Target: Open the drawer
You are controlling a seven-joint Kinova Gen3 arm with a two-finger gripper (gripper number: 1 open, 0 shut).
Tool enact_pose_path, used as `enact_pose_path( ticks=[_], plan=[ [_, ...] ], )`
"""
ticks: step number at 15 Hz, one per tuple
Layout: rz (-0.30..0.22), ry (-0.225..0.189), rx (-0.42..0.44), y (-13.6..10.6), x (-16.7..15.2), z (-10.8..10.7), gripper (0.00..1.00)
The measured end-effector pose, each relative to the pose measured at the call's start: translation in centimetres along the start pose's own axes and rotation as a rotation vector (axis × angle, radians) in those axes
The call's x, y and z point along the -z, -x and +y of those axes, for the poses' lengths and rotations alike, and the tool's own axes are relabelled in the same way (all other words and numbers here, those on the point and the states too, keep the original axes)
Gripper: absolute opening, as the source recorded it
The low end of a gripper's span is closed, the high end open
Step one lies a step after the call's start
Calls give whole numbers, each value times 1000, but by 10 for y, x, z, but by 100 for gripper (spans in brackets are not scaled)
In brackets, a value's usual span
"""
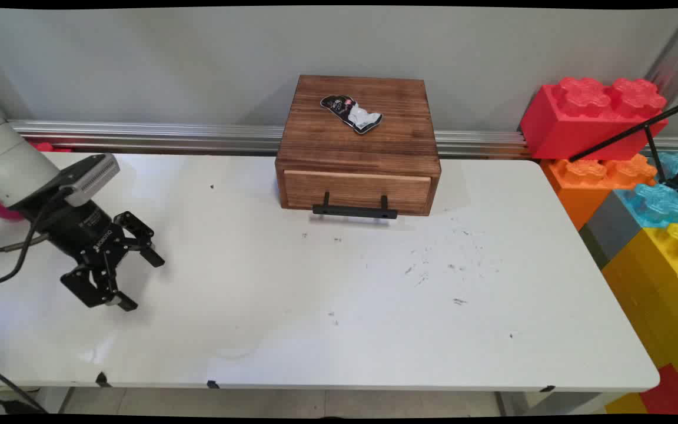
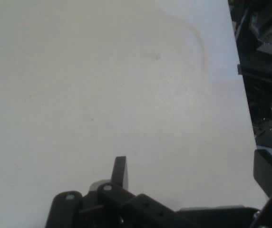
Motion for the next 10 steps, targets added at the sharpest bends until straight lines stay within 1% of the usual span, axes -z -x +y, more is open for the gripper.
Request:
enact_pose_path(
  ticks=[4,6,7,10],
  plan=[
    [10,-20,19,-14,5,-5,100],
    [21,-37,30,-28,8,-10,100],
    [29,-47,36,-37,9,-13,100],
    [61,-77,63,-78,11,-24,100]
  ],
)
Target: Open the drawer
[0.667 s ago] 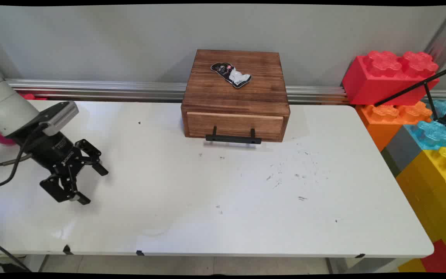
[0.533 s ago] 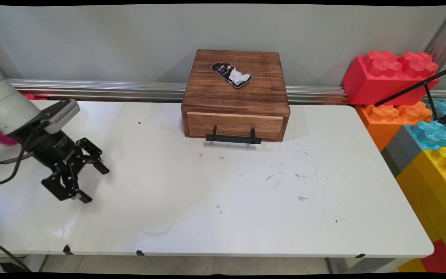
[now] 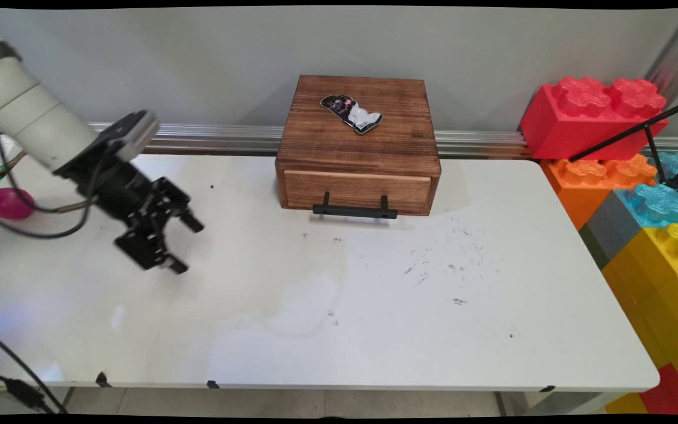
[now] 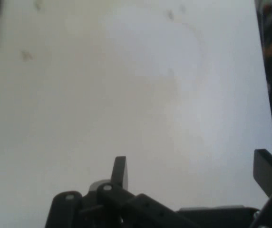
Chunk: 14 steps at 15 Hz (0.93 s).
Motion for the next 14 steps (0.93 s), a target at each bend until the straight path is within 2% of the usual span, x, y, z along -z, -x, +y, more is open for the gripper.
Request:
enact_pose_path(
  ticks=[5,9,14],
  plan=[
    [63,-34,26,-57,-12,-10,100],
    [134,-80,47,-111,-35,-23,100],
    [181,-139,62,-154,-64,-39,100]
  ],
)
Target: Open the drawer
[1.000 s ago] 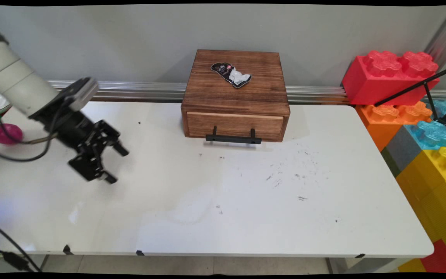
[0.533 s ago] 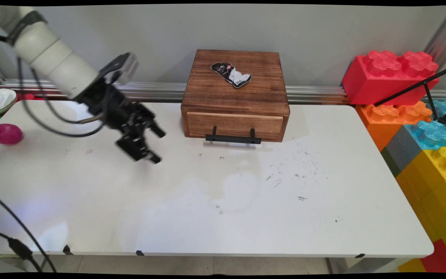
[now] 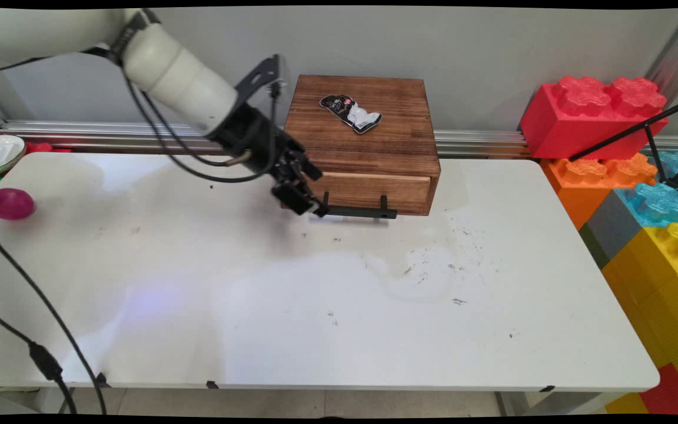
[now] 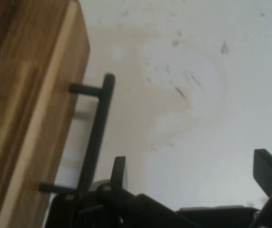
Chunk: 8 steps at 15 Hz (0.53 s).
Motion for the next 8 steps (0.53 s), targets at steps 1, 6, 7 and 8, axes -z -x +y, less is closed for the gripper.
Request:
enact_pose_path(
  ticks=[1,6,7,8],
  plan=[
    [2,-9,0,-5,-9,-1,100],
    [-20,-50,-9,-16,-43,-7,100],
    [-29,-56,-12,-17,-49,-8,100],
    [-36,-61,-14,-17,-55,-10,100]
  ],
)
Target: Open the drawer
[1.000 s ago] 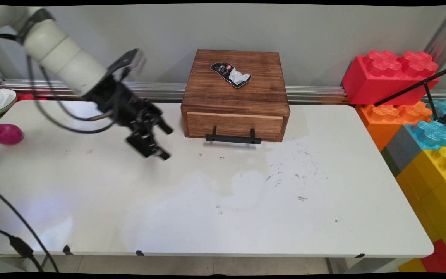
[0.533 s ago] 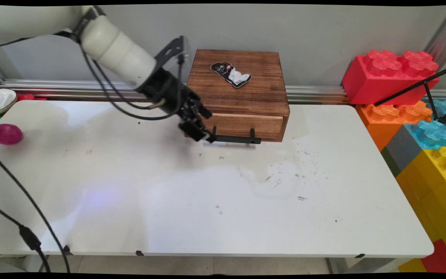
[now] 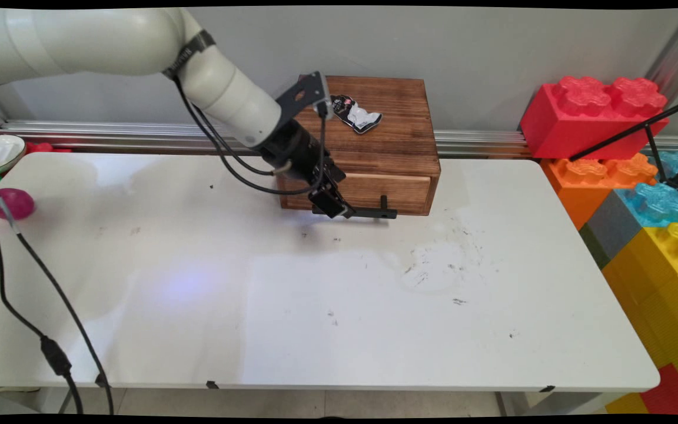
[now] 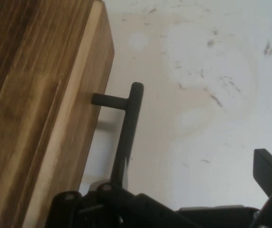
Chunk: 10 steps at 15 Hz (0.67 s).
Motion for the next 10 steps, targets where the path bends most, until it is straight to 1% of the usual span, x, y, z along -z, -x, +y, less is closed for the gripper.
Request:
enact_pose_path(
  ticks=[6,10],
  plan=[
    [-34,-20,-22,-3,-30,-6,100],
    [-52,-24,-47,-3,-45,-9,100]
  ],
)
